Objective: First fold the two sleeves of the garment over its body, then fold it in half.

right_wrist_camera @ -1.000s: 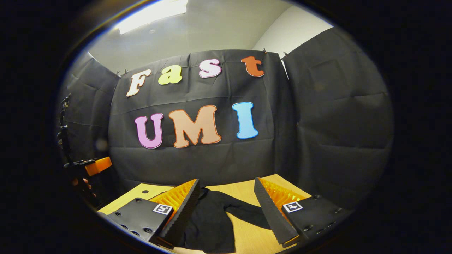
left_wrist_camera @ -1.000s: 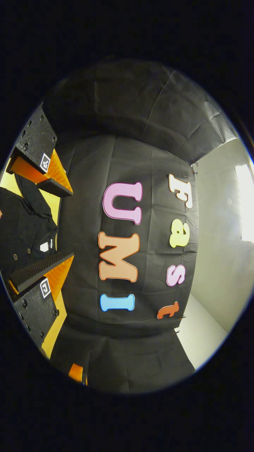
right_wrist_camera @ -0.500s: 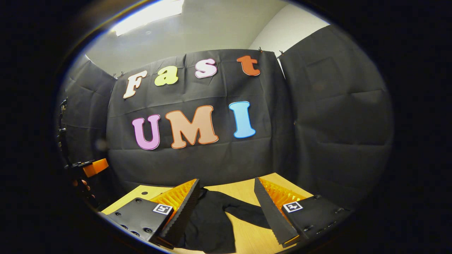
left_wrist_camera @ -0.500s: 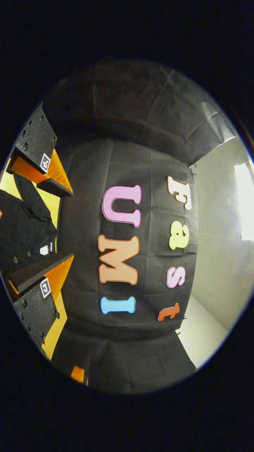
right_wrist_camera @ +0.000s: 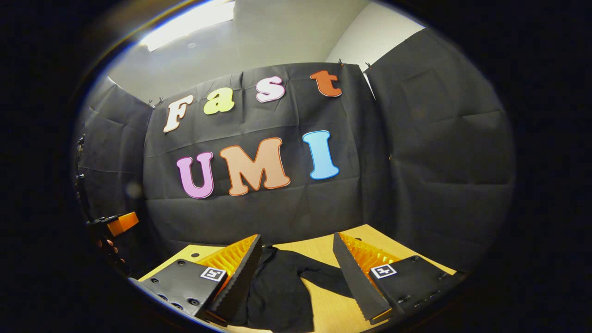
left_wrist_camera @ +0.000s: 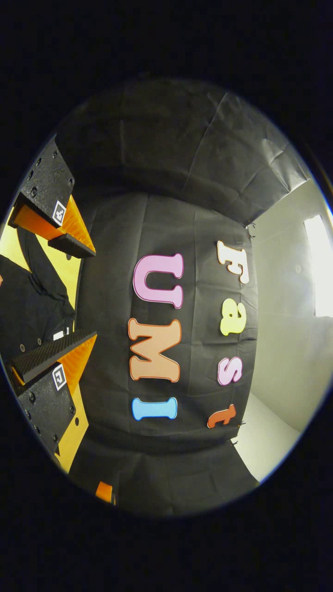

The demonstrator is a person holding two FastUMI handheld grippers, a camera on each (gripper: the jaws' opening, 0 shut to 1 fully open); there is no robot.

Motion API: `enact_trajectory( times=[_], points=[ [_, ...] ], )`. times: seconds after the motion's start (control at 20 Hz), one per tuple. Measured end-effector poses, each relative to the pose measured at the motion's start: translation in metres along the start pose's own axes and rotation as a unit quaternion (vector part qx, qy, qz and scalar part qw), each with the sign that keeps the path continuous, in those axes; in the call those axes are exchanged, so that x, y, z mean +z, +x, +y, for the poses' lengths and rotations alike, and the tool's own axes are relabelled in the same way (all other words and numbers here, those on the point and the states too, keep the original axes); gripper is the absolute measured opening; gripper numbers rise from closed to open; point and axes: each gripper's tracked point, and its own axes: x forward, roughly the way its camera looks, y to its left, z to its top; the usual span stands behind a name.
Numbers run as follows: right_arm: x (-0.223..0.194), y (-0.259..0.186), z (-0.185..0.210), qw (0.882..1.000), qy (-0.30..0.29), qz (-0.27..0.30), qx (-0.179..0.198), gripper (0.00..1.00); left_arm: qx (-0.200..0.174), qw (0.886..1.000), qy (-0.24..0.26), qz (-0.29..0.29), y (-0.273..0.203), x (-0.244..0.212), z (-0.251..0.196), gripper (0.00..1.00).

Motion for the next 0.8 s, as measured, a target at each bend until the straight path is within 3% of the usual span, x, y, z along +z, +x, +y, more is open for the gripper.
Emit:
enact_trajectory(
  times=[0.2,0.3,0.35,0.4,0.5,0.6,0.65,0.8],
  points=[
    [-0.006,0.006,0.002,1.000,0.000,0.013,0.006,0.94,0.015,1.000,-0.002,0.014,-0.002,-0.008,0.008,0.92],
    [-0.007,0.009,0.000,1.000,-0.003,0.013,0.005,0.97,0.016,1.000,0.001,0.015,-0.002,-0.007,0.007,0.90],
    [-0.009,0.012,-0.003,1.000,-0.004,0.014,0.004,0.94,0.015,1.000,0.004,0.015,-0.001,-0.006,0.006,0.90],
    [-0.012,0.014,-0.008,1.000,-0.004,0.017,0.000,0.97,0.014,1.000,0.007,0.014,0.000,-0.006,0.005,0.90],
    [-0.024,0.024,-0.024,0.999,-0.004,0.034,-0.014,0.94,0.012,1.000,0.014,0.015,0.003,-0.005,0.004,0.90],
    [-0.037,0.036,-0.048,0.998,-0.013,0.048,-0.034,0.98,0.014,1.000,0.020,0.017,0.003,-0.005,0.007,0.92],
    [-0.044,0.044,-0.063,0.997,-0.020,0.055,-0.045,0.93,0.016,0.999,0.022,0.017,0.004,-0.005,0.008,0.92],
    [-0.078,0.071,-0.108,0.991,-0.045,0.099,-0.076,0.98,0.027,0.999,0.021,0.024,0.001,-0.008,0.015,0.90]
  ],
)
